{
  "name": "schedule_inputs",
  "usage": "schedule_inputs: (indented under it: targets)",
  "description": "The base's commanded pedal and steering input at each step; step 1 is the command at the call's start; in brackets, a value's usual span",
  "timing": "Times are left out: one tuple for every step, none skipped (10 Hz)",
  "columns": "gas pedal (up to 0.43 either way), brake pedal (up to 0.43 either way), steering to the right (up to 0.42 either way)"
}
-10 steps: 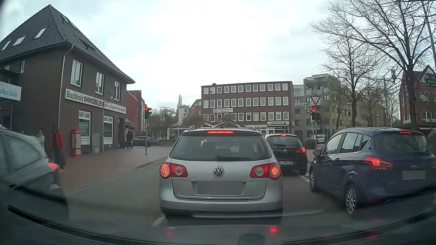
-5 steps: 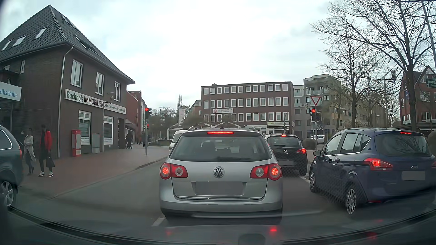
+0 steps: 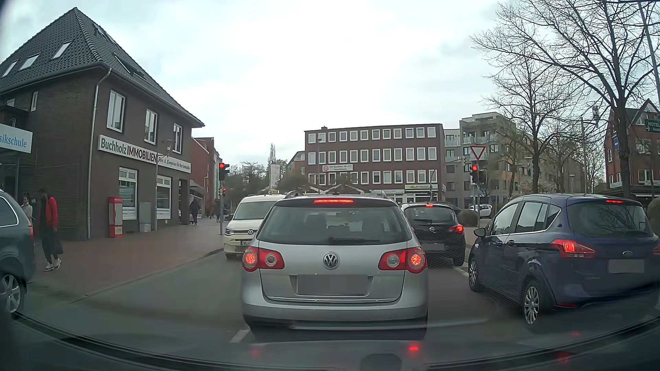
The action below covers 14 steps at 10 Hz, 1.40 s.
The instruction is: Follow the waypoints while adhering to traffic rules and regulations
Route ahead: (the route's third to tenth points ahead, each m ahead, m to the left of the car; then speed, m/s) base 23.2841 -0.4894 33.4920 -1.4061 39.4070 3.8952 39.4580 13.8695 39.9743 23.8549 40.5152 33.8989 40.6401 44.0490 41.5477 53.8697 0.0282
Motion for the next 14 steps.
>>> schedule_inputs:
  targets:
    - [0.000, 0.250, -0.006]
    - [0.000, 0.244, -0.006]
    - [0.000, 0.250, -0.007]
    - [0.000, 0.250, -0.007]
    - [0.000, 0.250, -0.007]
    - [0.000, 0.250, -0.007]
    - [0.000, 0.250, -0.007]
    - [0.000, 0.250, -0.007]
    - [0.000, 0.250, -0.007]
    - [0.000, 0.250, -0.007]
    - [0.000, 0.250, -0.007]
    - [0.000, 0.250, -0.007]
    - [0.000, 0.250, -0.007]
    - [0.000, 0.250, -0.007]
